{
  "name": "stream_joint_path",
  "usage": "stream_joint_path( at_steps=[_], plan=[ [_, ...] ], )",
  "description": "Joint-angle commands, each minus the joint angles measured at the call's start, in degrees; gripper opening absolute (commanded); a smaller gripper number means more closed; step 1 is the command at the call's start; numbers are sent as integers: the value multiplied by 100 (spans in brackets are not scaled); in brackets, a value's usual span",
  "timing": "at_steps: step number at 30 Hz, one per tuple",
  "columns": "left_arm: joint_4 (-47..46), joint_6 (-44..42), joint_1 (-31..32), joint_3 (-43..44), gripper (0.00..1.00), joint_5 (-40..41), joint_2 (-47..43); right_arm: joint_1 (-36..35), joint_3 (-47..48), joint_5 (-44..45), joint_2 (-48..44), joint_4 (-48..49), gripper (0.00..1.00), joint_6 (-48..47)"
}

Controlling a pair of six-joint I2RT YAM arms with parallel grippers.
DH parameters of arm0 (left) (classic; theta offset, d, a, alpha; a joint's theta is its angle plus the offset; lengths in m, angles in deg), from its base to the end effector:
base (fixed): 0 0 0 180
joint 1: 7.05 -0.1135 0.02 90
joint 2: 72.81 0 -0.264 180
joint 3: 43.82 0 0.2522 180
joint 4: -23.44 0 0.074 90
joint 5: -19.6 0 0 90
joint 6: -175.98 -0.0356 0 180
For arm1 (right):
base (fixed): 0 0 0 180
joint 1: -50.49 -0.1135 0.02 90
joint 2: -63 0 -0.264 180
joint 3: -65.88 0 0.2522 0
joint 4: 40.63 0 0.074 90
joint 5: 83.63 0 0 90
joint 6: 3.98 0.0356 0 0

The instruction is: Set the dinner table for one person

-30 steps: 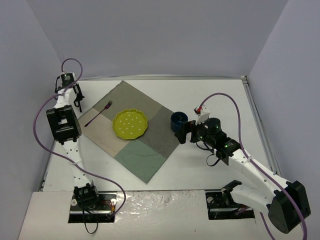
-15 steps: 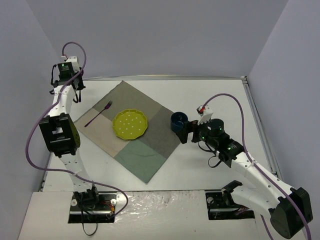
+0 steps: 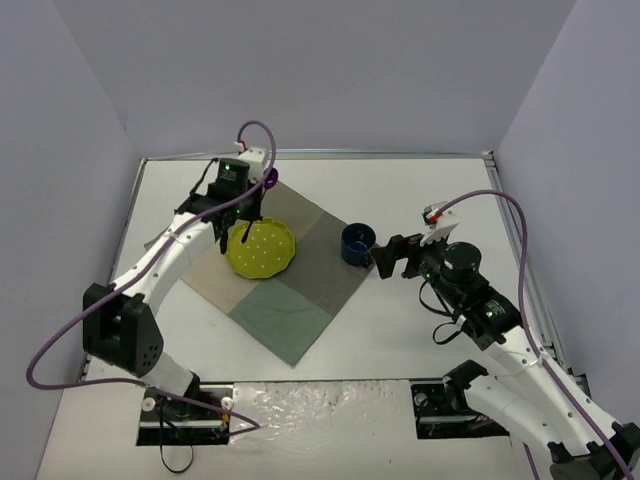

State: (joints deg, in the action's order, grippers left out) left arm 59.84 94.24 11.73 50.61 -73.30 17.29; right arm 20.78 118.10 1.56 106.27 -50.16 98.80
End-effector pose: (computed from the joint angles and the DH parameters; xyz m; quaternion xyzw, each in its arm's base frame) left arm 0.3448 -0.1191 0.3384 0.0924 0.8698 -0.1347 0.4655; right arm 0.1604 0.0950 0.3326 -0.1337 0.6980 0.2825 0.6443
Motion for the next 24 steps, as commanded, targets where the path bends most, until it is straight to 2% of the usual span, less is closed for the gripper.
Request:
stream_joint_path(
  at_steps=[1, 7, 13, 24],
  plan=[
    [-266, 745, 693, -636, 0, 635, -815, -26, 451, 671, -364, -23, 100, -195],
    [-762, 1499, 2018, -1660, 0, 1020, -1096, -26, 502, 712, -444, -170, 100, -258],
    [-1319, 1803, 2799, -2341, 0, 1239, -912, -26, 532, 744, -432, -187, 100, -302],
    [-1782, 1850, 3208, -2672, 0, 1349, -563, -26, 571, 709, -282, -207, 100, -319]
  ],
)
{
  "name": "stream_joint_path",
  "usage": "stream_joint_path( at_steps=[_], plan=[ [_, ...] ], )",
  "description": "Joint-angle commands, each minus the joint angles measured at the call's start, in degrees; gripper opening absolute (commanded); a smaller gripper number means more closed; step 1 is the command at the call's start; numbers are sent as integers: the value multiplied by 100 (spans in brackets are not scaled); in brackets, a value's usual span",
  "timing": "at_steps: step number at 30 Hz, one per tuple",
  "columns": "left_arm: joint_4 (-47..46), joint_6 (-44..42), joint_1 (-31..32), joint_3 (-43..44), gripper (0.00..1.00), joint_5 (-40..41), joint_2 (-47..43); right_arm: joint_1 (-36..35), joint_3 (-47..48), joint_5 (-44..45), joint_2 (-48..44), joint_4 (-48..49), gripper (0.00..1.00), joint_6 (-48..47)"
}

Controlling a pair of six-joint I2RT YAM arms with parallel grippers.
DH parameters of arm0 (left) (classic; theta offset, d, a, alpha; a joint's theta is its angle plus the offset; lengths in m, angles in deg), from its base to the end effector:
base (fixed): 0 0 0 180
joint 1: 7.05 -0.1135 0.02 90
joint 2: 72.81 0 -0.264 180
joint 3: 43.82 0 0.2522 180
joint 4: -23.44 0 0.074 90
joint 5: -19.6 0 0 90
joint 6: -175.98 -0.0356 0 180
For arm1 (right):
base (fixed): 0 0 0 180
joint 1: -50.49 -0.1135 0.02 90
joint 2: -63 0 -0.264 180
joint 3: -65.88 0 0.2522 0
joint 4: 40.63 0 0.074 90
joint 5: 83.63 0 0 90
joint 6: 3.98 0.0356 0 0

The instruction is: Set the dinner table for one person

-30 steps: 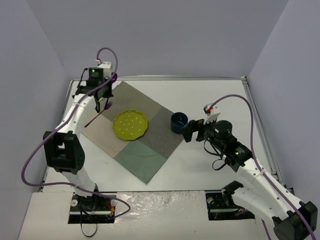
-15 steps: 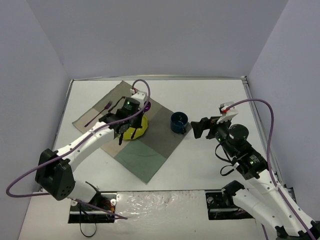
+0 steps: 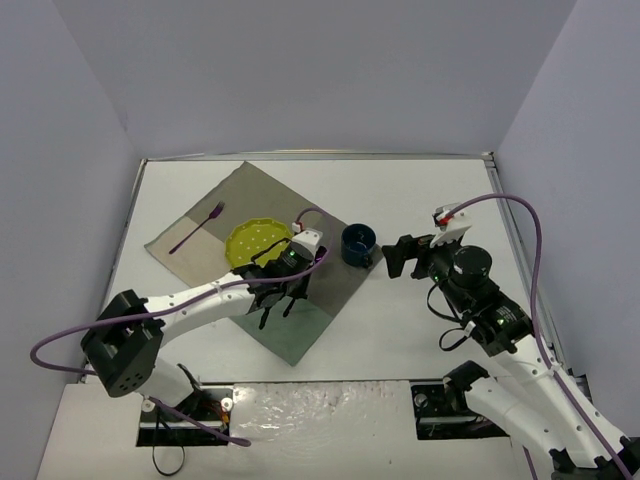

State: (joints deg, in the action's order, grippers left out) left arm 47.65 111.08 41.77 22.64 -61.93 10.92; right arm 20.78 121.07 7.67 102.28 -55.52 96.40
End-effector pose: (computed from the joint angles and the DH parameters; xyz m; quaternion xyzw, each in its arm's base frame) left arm 0.2106 -0.2327 0.2287 0.1572 0.8960 -0.1926 0.3679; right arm 0.1461 0.0824 0.3517 -0.1097 0.6922 0.2370 0.6728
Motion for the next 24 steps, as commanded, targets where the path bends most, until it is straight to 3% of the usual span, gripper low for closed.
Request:
stream_joint_path(
  at_steps=[1, 24],
  plan=[
    [-571, 187, 260, 117, 0, 234, 125, -26, 278, 99, 124, 333, 100, -80],
    [-916, -124, 489, -311, 0, 147, 559, -27, 234, 63, 330, 333, 100, -54]
  ],
)
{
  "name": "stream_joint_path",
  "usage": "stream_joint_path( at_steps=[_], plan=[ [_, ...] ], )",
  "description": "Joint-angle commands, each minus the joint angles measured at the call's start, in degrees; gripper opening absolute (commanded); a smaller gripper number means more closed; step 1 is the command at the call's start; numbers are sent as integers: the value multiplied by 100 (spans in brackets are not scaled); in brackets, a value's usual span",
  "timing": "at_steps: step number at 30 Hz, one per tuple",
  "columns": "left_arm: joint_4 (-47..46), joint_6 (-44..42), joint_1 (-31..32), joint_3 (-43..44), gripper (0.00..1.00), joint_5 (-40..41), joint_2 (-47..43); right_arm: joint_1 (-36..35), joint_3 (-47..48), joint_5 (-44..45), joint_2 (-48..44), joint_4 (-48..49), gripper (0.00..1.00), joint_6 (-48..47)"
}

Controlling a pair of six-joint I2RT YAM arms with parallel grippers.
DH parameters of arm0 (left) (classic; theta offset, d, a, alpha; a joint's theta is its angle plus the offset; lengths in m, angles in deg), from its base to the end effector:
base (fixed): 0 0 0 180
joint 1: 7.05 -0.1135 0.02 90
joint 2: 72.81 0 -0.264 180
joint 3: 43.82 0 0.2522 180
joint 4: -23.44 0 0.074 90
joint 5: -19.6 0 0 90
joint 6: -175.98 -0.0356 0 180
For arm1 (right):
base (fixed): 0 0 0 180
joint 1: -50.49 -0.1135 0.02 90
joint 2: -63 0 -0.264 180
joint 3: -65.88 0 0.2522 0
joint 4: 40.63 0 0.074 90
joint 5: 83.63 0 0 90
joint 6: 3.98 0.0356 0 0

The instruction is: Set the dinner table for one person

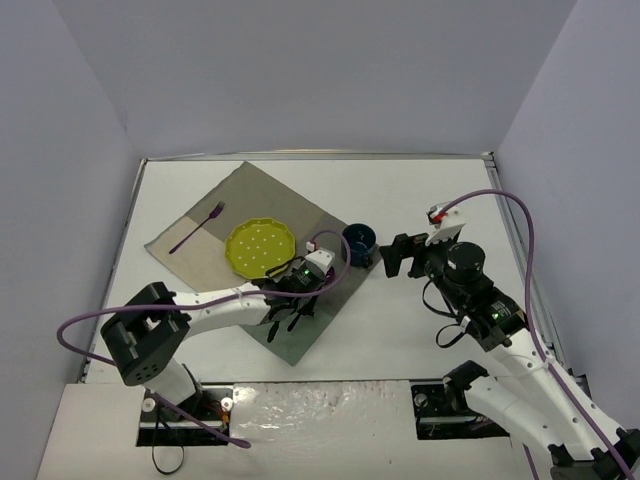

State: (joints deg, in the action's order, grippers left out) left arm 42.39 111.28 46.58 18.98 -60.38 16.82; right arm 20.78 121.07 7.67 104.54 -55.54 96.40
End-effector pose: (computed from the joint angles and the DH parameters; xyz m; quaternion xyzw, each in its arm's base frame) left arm 0.1944 -0.2535 0.1855 0.1940 0.9029 -0.1759 0.3409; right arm 0.1542 0.0870 0.3457 -0.1122 0.7060 0.2321 0.6597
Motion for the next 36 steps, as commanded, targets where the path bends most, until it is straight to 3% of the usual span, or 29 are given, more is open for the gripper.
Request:
stream_joint_path(
  at_steps=[1, 17, 24, 29, 32, 36],
  plan=[
    [-387, -159, 8, 42, 0, -9, -19, -26, 234, 58, 109, 334, 100, -53],
    [-694, -257, 10, -103, 3, -156, 380, -28, 264, 95, 194, 343, 100, -44],
    [-528, -210, 8, 43, 36, 33, 5, -34, 347, 133, 171, 334, 100, -70],
    [251, -284, 9, 433, 64, 407, -690, -26, 476, 302, 62, 312, 100, -163],
    [738, -427, -3, 753, 83, 963, -1380, -26, 573, 593, -89, 255, 100, -247],
    [1494, -570, -35, 1147, 96, 1942, -2165, -26, 801, 1078, -303, 118, 100, -402]
  ],
)
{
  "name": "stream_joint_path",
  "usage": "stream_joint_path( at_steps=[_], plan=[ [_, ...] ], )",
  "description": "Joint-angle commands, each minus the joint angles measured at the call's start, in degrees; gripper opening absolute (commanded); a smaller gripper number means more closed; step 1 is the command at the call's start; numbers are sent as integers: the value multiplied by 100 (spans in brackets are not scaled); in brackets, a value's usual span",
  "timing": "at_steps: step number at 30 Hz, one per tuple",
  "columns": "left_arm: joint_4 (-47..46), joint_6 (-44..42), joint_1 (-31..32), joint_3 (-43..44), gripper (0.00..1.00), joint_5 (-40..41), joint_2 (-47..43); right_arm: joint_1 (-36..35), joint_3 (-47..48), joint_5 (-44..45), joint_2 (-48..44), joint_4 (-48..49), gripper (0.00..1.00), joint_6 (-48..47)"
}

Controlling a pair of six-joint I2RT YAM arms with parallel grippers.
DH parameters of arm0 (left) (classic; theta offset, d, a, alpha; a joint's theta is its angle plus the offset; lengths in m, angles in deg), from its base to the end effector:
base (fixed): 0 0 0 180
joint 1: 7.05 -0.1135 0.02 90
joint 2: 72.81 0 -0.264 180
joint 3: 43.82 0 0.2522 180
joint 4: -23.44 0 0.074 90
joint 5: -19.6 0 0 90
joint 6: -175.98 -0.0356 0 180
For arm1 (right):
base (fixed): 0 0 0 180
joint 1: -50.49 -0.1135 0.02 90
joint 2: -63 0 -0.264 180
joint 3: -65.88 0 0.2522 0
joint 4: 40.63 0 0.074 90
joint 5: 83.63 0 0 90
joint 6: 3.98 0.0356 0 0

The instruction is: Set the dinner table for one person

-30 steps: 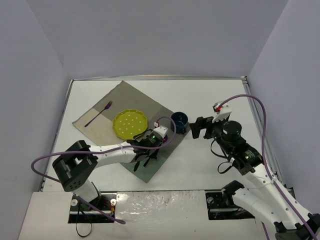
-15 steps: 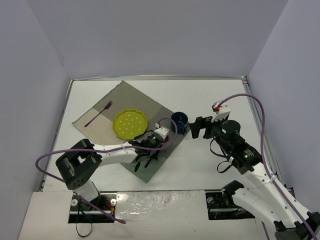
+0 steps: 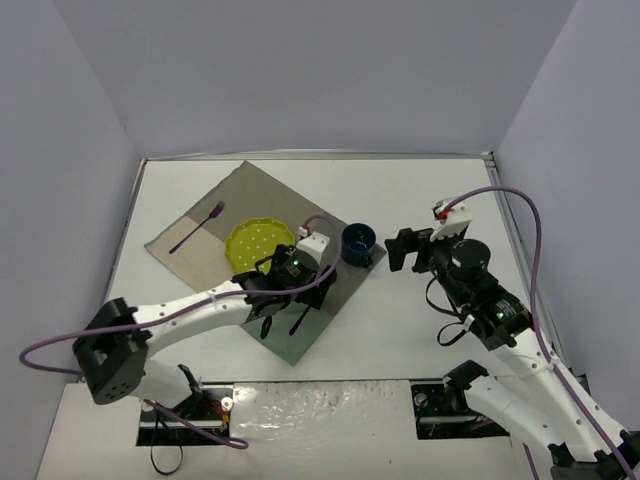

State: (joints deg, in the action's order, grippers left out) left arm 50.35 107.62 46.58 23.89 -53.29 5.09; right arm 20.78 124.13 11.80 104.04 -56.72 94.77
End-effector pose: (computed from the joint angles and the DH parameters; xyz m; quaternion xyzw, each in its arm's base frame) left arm 0.1858 -0.2346 0.2619 0.1803 0.8693 -0.1635 0.4301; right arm 0.1504 0.0819 0.3636 -0.0940 0.6939 0.2036 0.6843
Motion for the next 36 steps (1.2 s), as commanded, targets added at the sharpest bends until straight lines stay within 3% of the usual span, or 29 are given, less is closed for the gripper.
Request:
stream_joint_path(
  at_steps=[1, 9, 13, 17, 23, 36],
  plan=[
    [864, -243, -49, 721, 97, 1441, -1209, -26, 555, 771, -319, 179, 100, -272],
    [2148, -365, -181, 1177, 97, 3080, -2823, -31, 942, 1759, -901, -148, 100, -605],
    [2993, 18, -195, 1269, 97, 4189, -3848, -34, 923, 2458, -1372, -164, 100, -840],
    [3560, 138, -195, 1306, 97, 4716, -4558, -34, 801, 2833, -1658, -172, 100, -1204],
    [3682, -129, -195, 1241, 97, 4969, -5296, -34, 557, 2903, -1959, -152, 100, -1246],
    [3837, -91, -195, 1070, 97, 5046, -5423, -39, 397, 3017, -2188, 18, 100, -1318]
  ],
)
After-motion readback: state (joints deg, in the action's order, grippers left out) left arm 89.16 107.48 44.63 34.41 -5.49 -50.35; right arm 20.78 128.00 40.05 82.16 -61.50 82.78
